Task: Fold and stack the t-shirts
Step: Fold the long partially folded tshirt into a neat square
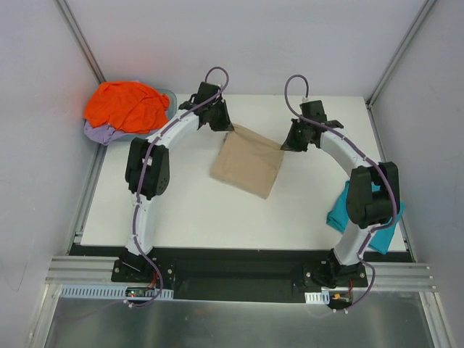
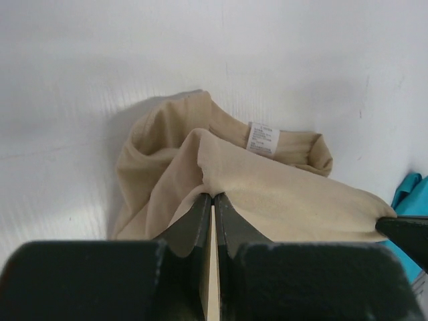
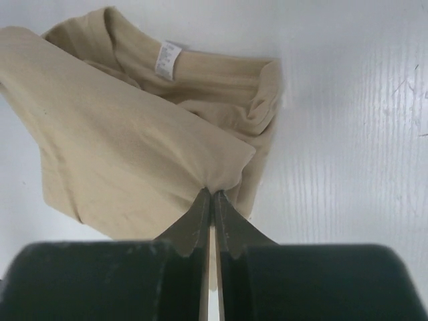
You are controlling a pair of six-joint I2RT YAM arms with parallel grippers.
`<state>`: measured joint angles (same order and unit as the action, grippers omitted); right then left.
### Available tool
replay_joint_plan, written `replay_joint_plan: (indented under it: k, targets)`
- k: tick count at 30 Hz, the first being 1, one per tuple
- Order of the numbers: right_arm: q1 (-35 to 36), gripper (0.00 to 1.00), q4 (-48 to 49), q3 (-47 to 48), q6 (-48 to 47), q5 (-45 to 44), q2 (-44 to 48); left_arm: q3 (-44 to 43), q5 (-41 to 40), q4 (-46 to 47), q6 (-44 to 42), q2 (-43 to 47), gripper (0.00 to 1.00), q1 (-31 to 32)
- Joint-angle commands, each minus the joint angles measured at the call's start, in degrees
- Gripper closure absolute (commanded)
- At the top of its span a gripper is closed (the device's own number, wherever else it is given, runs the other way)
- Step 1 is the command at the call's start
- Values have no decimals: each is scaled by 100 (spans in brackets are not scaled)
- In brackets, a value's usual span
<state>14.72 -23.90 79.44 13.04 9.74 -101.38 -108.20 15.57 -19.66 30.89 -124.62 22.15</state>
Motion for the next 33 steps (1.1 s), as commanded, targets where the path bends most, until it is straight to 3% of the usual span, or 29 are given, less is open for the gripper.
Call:
replay_joint_plan:
  k: [1, 4, 5, 7, 8, 9, 10, 12, 13, 20, 23, 33]
  targets:
    - [-162, 94, -53, 527, 23, 63, -513, -684, -19, 33, -119, -562, 96, -27]
    - [-259, 77, -176, 1027, -20, 177, -961, -1000, 16, -29, -92, -852, 84, -27]
    - [-268, 65, -368, 1186, -90, 125, -1067, -1105, 16, -46, -92, -888, 79, -27]
    - [-277, 51, -702, 1555, -239, 90, -1304, -1159, -1, -108, -119, -819, 51, -27]
    - [-285, 35, -956, 1775, -362, 107, -1322, -1133, -36, -117, -127, -749, 37, -27]
    - [-277, 31, -1011, 1812, -389, 133, -1270, -1098, -45, -152, -128, -679, 24, -27]
    - [-277, 28, -1037, 1795, -407, 151, -1200, -1063, -37, -152, -128, -469, 18, -27]
    - [-268, 6, -1038, 1576, -407, 178, -849, -791, 59, -152, -84, -213, 7, -9]
    - [-251, 3, -985, 1462, -399, 230, -726, -677, 129, -152, -66, 66, 1, 0]
    - [162, 4, -345, -6, -249, 967, 618, 1008, 411, -108, 83, 1386, 1, 307]
    - [452, 3, 156, -516, 22, 1512, 760, 1580, 586, 49, 118, 1642, 1, 562]
    - [866, 3, 509, -535, 507, 1575, -311, 3699, 930, 1103, 716, 1730, 1, 738]
